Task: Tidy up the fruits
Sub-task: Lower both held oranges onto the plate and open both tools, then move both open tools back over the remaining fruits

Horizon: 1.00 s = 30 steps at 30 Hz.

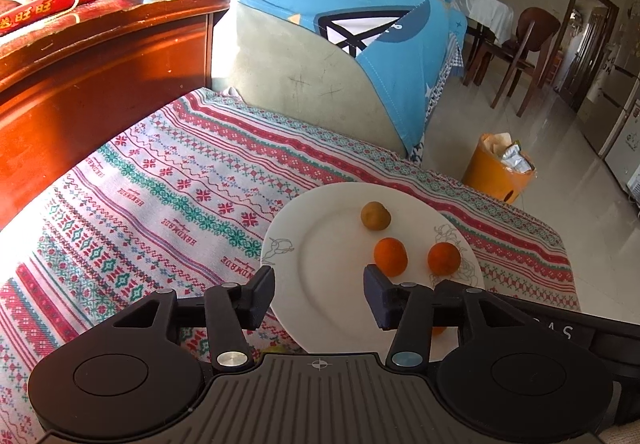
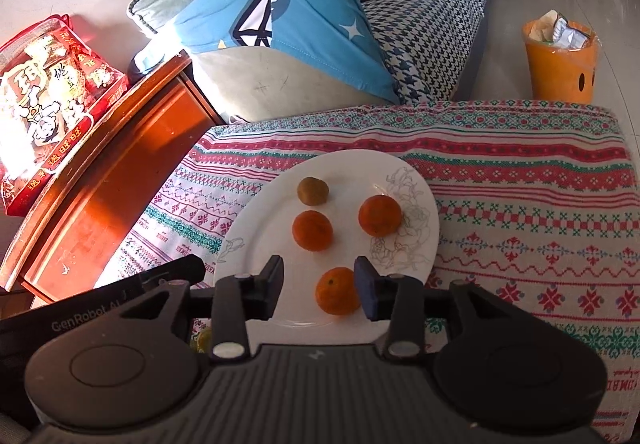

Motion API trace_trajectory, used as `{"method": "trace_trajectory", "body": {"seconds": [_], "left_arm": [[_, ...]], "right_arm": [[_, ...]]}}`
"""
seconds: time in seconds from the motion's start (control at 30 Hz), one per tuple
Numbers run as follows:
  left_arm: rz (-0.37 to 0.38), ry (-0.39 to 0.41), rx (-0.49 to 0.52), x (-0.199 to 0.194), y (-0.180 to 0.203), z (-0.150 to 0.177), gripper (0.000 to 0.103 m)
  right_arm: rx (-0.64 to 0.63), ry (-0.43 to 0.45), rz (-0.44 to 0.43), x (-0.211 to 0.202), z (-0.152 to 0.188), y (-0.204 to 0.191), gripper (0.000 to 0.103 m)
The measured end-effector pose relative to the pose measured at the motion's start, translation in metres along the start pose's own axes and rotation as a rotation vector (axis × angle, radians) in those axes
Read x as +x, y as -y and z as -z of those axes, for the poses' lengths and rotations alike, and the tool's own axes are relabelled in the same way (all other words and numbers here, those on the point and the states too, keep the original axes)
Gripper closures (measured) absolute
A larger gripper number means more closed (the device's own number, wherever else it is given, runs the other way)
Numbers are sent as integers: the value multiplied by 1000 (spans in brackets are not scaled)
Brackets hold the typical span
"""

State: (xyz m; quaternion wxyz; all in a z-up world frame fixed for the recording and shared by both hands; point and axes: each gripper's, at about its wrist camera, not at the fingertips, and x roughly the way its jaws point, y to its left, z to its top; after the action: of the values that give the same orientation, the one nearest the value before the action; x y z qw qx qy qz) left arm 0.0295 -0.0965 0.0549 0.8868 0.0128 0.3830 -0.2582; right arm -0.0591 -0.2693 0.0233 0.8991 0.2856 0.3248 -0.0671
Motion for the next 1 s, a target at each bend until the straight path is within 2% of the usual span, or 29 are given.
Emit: {"method": "trace_trajectory", "body": {"seconds": [0.17, 0.57, 0.77, 1.0], "left_arm": [[-17, 9, 4, -10, -6, -1, 48], [-75, 16, -17, -33, -31, 5, 47], [-106, 33, -53, -47, -49, 15, 47], [-152, 16, -97, -52, -63, 34, 47]], "right_arm": [[-48, -12, -25, -3, 7, -6, 62], [-197, -50, -125, -10, 28, -29, 61], [-258, -92, -157, -8, 44, -38, 62], [-316, -133, -175, -7, 59, -44, 62]]}}
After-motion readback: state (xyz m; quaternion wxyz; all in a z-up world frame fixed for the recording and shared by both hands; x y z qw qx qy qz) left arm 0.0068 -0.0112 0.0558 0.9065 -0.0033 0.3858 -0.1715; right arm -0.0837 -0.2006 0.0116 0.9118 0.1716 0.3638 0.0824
